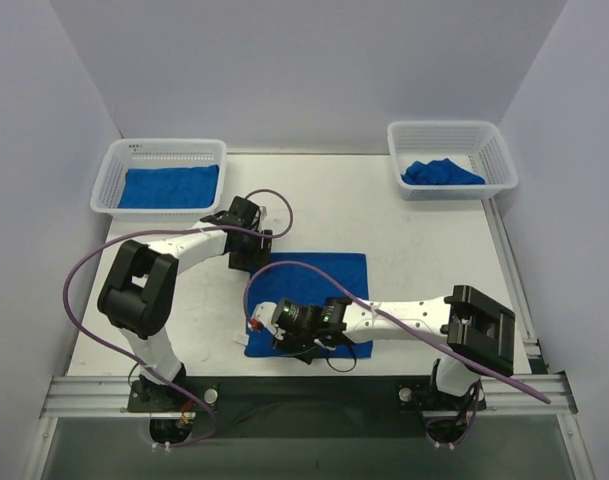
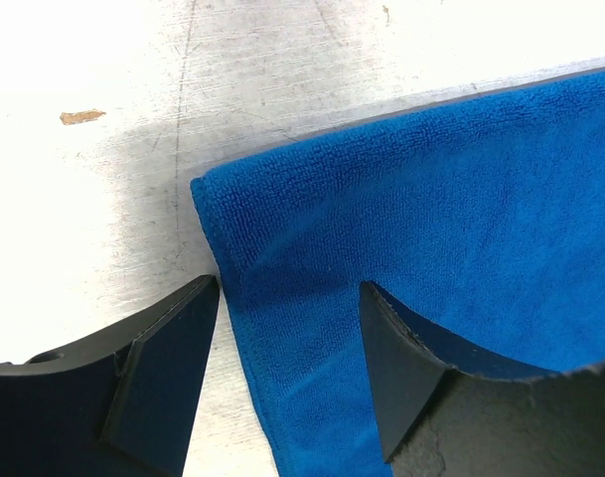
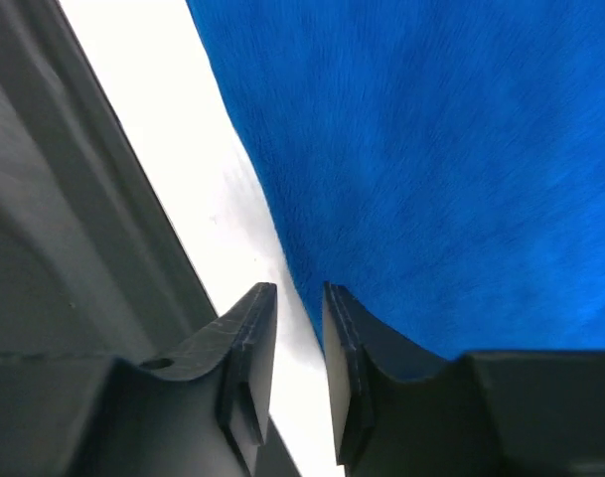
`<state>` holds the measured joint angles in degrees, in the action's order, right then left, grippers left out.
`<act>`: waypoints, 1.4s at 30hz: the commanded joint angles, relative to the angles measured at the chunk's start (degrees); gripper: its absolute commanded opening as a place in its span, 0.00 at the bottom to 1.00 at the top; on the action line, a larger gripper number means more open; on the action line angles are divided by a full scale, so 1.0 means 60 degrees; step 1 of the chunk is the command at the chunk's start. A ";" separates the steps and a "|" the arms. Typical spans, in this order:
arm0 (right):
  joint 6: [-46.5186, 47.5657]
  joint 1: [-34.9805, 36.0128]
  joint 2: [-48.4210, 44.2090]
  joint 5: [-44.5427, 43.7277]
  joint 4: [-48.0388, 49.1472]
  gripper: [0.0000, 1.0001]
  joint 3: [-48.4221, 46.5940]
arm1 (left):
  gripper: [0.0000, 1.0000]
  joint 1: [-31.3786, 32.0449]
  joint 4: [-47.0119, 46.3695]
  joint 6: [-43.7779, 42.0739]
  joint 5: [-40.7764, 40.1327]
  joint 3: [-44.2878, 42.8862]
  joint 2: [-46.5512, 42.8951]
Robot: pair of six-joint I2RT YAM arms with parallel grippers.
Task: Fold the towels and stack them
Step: Fold the towel
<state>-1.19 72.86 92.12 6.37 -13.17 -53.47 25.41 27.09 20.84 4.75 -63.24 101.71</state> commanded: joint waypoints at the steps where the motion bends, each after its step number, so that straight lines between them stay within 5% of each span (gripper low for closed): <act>1: 0.0651 0.0030 -0.0368 -0.0329 -0.0427 0.29 -0.0929 | 0.69 -0.0045 -0.0223 0.0101 0.0087 -0.0153 0.0084; 24: 0.1458 0.0806 0.1171 -0.1604 -0.1306 0.32 -0.1356 | 0.69 -0.0031 -0.0223 0.0174 0.0130 -0.0226 0.0157; 30: 0.1575 0.0806 0.1332 -0.1736 -0.1306 0.25 -0.1386 | 0.69 -0.0031 -0.0209 0.0189 0.0116 -0.0255 0.0187; 37: 0.1590 0.0806 0.0879 -0.1633 -0.1466 0.00 -0.1429 | 0.69 -0.0031 -0.0209 0.0174 0.0101 -0.0270 0.0231; 42: 0.1678 0.0777 0.0410 -0.1224 -0.1906 0.00 -0.1708 | 0.69 -0.0031 -0.0209 0.0145 0.0087 -0.0299 0.0245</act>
<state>8.03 77.34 98.67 -2.02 -20.43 -61.21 25.41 26.72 21.82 4.80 -63.59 102.10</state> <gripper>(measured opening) 0.026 0.694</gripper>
